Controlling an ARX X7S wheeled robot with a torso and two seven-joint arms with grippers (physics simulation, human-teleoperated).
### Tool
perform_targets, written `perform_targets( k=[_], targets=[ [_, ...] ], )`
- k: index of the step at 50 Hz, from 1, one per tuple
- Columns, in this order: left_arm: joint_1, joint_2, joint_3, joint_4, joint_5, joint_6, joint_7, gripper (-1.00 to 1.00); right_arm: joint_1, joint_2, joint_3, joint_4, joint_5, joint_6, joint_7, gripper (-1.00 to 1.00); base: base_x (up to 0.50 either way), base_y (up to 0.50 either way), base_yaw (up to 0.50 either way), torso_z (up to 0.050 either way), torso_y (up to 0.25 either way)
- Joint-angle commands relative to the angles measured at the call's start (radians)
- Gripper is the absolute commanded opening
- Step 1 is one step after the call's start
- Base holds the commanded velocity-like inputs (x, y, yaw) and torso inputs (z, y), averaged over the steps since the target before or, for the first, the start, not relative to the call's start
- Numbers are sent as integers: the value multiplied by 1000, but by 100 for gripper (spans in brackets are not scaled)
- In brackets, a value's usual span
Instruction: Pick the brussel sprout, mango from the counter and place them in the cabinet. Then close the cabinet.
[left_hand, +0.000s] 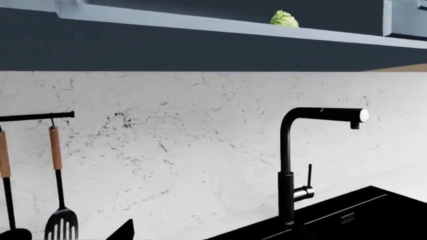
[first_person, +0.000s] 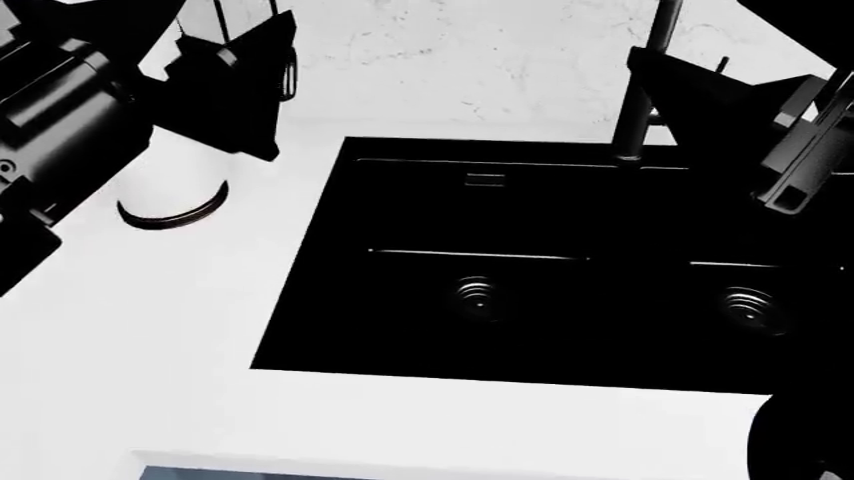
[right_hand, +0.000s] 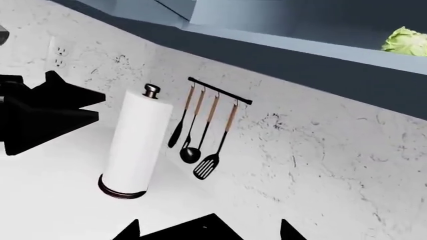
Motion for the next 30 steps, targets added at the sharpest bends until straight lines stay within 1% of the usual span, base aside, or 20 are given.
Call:
perform_targets(
  k=[1, 8, 10, 15, 20, 30],
  targets=[
    [-2, 0, -1, 2, -1, 2, -2, 100, -4, -3, 6, -1, 13, 1, -1, 100, 121, 132, 0, 0, 0],
    [6, 0, -3, 4, 1, 7, -1, 100, -2, -14, 19, 6, 8, 1, -1, 100, 34, 2, 0, 0, 1],
    [7, 1, -2, 4, 3, 8, 0, 100, -2, -20, 28, 11, 6, 1, -1, 100, 19, 1, 211, 0, 0],
    [7, 3, -1, 3, 5, 9, 1, 100, -7, -24, 36, 11, 7, 1, -1, 100, 19, 1, 500, 0, 0],
    [7, 4, 0, 3, 6, 11, 1, 100, -6, -22, 36, 16, 17, 1, -1, 100, -2, 20, 0, 0, 0],
    [5, 2, -1, 5, 0, 9, -2, 100, -11, -21, 41, 7, 33, 1, -1, 100, 339, -150, 0, 0, 0]
  ],
)
